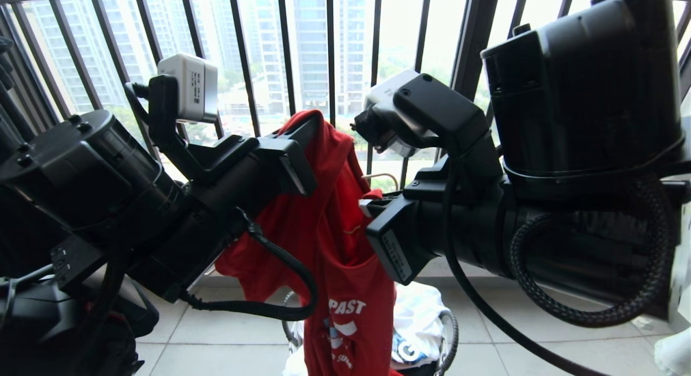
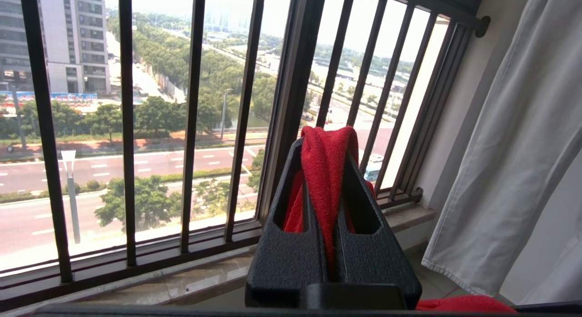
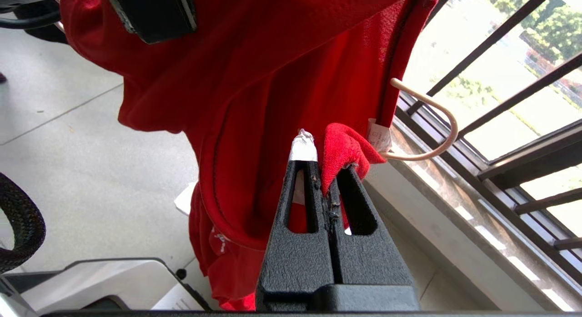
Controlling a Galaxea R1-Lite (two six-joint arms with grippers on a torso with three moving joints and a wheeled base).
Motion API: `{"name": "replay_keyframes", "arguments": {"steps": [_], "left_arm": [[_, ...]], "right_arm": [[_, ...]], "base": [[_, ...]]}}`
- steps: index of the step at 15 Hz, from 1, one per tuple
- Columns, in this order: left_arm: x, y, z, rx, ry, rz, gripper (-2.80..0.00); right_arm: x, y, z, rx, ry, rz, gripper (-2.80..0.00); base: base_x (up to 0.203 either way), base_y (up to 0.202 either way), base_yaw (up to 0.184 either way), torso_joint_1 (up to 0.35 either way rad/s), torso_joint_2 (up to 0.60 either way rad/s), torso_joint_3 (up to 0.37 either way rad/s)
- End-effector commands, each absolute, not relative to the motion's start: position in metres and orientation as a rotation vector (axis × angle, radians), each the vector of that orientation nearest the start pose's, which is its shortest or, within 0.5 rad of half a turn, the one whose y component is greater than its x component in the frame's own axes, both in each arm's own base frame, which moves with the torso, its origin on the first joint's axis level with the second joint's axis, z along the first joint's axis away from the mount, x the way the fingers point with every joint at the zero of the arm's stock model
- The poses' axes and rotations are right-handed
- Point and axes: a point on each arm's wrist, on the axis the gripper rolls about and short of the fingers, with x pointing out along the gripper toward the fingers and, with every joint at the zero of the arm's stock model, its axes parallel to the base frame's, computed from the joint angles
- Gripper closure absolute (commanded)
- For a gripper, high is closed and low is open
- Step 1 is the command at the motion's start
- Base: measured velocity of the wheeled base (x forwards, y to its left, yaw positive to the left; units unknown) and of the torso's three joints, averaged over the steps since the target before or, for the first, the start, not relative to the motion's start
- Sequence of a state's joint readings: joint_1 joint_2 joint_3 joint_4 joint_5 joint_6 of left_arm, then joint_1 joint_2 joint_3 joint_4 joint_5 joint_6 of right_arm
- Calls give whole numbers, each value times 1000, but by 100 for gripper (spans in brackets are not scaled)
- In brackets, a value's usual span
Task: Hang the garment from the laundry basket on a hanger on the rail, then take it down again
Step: Hang the clothes on the clothes rack
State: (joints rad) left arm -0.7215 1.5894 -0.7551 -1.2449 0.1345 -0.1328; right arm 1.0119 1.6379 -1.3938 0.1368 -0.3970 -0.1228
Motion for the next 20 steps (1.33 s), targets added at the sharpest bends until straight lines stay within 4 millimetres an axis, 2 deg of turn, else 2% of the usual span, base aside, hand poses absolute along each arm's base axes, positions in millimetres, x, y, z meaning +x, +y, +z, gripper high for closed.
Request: {"name": "replay_keyframes", "arguments": {"steps": [1,4,5,17,20], "left_arm": [[209,-176,266,-307,-358,-594,0],[209,-171,270,-310,-373,-580,0],[208,-171,270,-311,-375,-580,0],[208,-169,272,-313,-381,-577,0],[209,-168,272,-312,-384,-570,0]], "right_arm": [[172,256,285,-397,256,640,0],[172,257,282,-396,251,640,0],[171,256,280,-399,254,641,-280],[167,249,281,-379,245,640,-280],[171,235,280,-350,256,602,-280]], "base": [[0,0,0,0,0,0],[0,0,0,0,0,0],[0,0,0,0,0,0],[0,0,0,0,0,0],[0,0,0,0,0,0]]}}
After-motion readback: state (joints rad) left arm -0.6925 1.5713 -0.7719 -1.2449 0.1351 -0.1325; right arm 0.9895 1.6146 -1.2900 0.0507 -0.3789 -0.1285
